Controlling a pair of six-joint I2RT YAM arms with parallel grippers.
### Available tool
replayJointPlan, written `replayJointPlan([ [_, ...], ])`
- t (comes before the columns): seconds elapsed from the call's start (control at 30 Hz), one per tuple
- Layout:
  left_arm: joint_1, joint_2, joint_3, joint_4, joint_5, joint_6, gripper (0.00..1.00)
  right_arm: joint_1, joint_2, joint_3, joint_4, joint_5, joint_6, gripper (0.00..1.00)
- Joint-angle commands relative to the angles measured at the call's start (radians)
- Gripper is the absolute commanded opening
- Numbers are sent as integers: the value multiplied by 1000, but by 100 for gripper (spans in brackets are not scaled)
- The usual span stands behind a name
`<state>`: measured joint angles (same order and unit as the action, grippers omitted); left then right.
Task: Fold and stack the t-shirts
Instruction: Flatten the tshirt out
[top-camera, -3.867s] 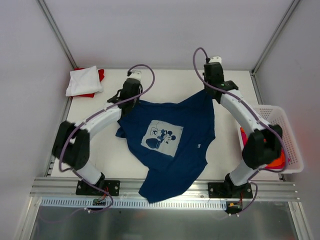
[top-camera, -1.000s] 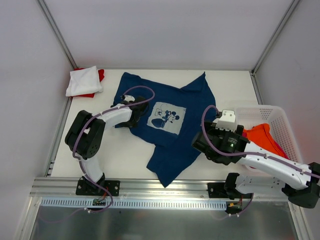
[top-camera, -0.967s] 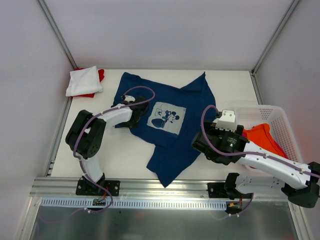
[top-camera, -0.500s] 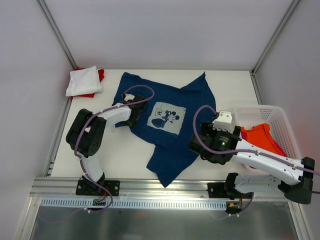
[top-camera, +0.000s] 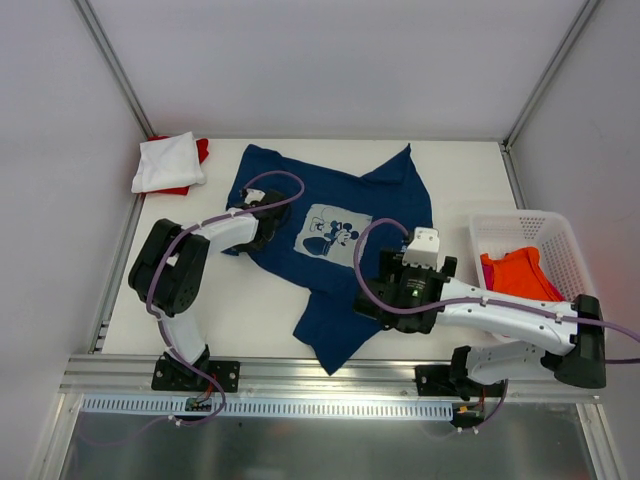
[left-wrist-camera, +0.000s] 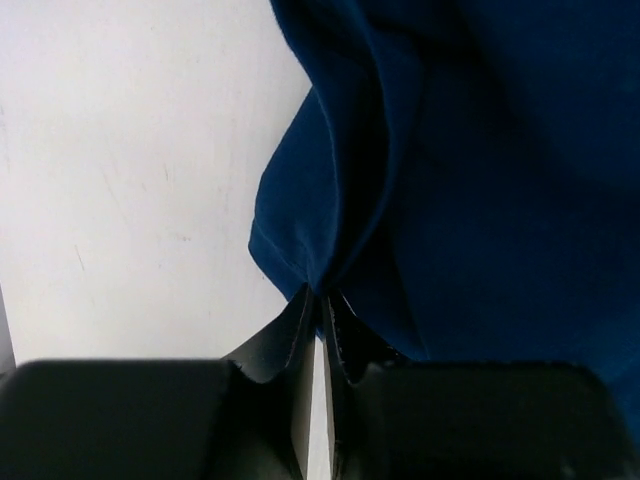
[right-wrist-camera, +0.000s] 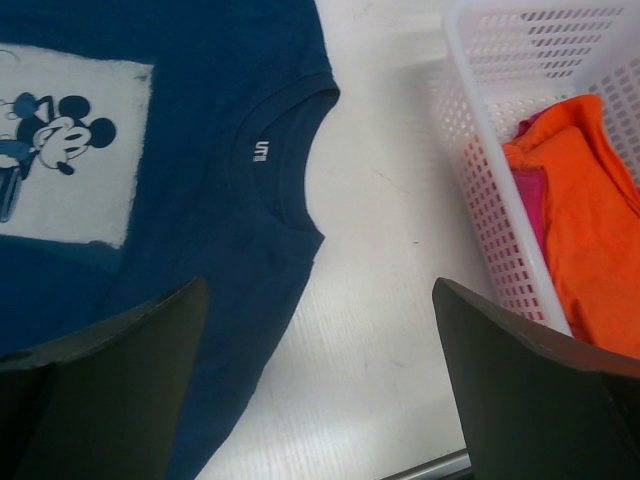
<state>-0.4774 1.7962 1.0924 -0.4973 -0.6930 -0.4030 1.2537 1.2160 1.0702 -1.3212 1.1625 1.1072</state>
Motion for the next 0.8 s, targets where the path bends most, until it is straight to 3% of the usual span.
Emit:
replayJointPlan([
  [0.0, 16, -64, -14, 3, -10, 7, 1, 67, 28, 31, -223, -9, 117, 99],
  [0.43, 68, -213, -14, -20, -175, 46, 0, 193, 241, 66, -329, -52, 276, 99],
  [0.77, 164, -150, -19, -21, -218, 52, 0, 228, 247, 11, -331, -78, 275, 99],
])
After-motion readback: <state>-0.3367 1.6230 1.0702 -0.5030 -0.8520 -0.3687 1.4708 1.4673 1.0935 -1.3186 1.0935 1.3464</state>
